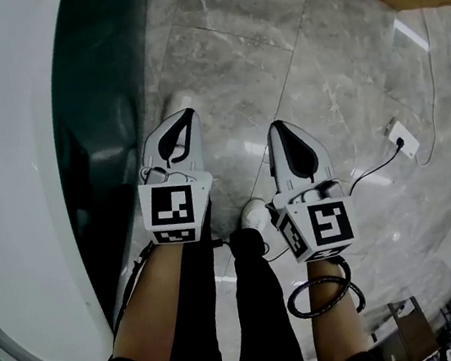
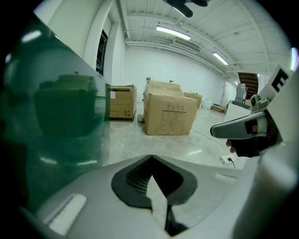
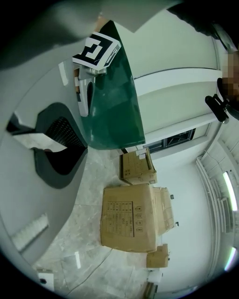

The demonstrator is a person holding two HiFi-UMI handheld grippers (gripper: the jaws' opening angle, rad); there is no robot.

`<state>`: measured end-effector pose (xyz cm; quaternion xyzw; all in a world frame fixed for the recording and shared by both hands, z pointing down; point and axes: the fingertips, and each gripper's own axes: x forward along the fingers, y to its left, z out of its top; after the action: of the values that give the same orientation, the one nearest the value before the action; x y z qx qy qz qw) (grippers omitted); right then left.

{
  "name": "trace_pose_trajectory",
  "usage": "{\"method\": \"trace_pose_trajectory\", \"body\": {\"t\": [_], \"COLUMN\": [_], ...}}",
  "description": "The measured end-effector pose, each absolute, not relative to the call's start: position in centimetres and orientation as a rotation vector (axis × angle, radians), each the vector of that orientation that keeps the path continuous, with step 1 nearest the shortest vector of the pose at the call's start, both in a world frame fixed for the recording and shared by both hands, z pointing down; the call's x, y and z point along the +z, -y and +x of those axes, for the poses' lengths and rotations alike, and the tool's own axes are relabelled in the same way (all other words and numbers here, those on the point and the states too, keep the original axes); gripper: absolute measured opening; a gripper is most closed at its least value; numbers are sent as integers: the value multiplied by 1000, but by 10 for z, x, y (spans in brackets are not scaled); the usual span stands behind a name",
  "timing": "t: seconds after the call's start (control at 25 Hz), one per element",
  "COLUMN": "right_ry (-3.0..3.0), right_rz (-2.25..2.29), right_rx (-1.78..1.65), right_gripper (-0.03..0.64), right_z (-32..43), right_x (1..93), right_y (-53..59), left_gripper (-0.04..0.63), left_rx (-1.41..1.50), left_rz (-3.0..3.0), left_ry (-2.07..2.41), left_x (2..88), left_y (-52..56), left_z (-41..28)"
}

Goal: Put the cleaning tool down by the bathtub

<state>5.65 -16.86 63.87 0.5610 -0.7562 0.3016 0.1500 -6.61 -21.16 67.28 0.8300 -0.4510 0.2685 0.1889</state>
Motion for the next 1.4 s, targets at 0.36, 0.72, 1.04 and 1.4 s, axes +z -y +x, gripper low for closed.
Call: {"method": "trace_pose_trajectory", "body": {"t": [0.36, 0.72, 1.04, 1.4], "right_ry": [2204, 2210, 2225, 2225], "right_rz": [1653, 1686, 1748, 1829], "right_rx": [848, 774, 687, 672], "right_gripper": [12, 11, 11, 11], "right_z": [78, 80, 101, 121], "right_x": [548, 472, 406, 336], "right_y": [182, 177, 168, 151], "left_gripper": [0, 0, 0, 0], "left_rx": [739, 743, 727, 674], "left_rz": [2322, 2300, 2335, 2407], "left_ry": [1293, 1301, 1319, 1342], "left_x": [574, 515, 450, 373], "left_y": [212, 195, 181, 174], "left_z": [-40, -43, -46, -33]}}
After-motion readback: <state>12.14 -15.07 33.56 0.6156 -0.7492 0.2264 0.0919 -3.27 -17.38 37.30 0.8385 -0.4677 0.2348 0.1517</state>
